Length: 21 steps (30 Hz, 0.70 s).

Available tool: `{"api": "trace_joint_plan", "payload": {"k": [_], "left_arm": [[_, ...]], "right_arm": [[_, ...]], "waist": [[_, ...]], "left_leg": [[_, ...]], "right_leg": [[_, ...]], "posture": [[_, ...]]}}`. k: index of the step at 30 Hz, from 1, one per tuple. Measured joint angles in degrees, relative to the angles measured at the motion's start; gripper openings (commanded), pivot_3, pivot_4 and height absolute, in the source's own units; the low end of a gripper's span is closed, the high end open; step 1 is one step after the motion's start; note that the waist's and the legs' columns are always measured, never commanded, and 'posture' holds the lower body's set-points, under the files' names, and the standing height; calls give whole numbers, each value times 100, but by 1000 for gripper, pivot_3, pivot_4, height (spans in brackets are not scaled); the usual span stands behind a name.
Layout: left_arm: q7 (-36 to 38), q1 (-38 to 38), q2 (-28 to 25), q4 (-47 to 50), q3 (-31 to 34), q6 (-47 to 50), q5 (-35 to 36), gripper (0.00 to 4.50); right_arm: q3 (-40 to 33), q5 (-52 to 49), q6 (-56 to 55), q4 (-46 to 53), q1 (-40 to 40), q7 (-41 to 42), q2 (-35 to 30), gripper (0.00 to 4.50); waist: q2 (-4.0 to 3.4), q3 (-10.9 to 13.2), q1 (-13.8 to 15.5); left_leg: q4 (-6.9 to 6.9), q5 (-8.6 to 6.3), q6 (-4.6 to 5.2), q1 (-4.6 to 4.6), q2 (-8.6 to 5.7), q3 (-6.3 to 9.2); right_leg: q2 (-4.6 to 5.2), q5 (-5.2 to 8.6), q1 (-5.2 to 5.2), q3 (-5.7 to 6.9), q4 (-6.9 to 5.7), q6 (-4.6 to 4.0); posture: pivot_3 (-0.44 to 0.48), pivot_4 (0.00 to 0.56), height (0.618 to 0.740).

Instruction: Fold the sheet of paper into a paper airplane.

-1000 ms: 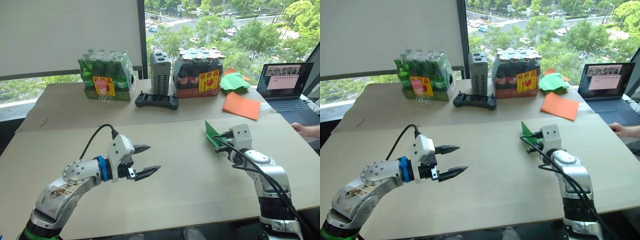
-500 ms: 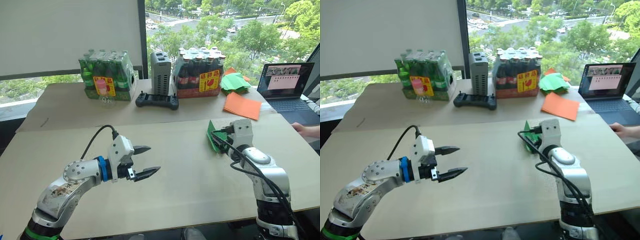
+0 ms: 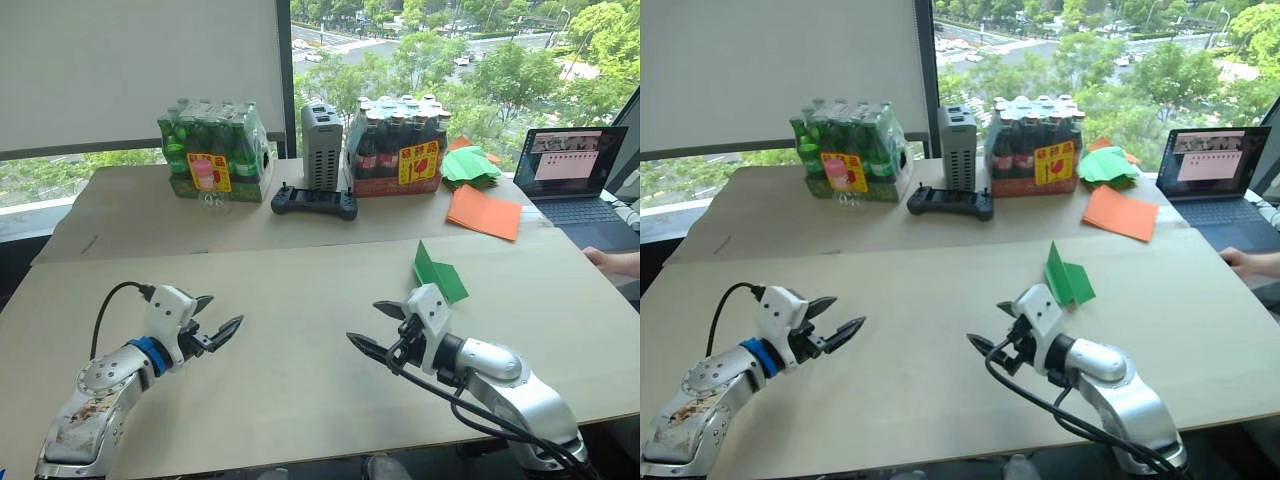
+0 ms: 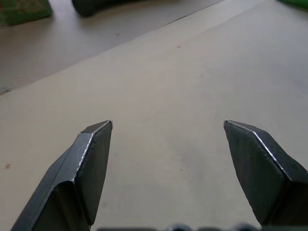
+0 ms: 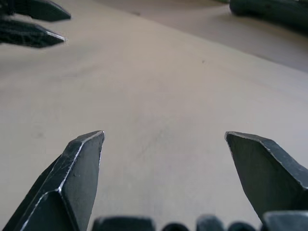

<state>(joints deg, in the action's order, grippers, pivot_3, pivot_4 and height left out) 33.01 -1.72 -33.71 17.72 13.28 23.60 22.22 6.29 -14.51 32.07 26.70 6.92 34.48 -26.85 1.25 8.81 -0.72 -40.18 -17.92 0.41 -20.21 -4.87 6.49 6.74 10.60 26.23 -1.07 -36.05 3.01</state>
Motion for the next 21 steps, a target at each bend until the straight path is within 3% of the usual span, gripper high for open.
{"api": "trace_joint_plan", "payload": {"k": [6, 21], "left_arm": [[-99, -108, 44, 46, 340, -8, 28, 3901], [-32, -221, 44, 159, 455, 131, 288, 3901]], "right_arm": [[-83, 425, -846, -675, -69, -263, 56, 4427], [-58, 451, -1023, -811, -75, -322, 132, 4427]], "waist": [[0, 0, 6], [0, 0, 2]], "left_leg": [[1, 1, -3, 0, -1, 2], [1, 0, -2, 0, -1, 2]], "right_leg": [[1, -1, 1, 0, -4, 1], [0, -1, 1, 0, -4, 1]], "posture": [[0, 150, 696], [0, 150, 696]]}}
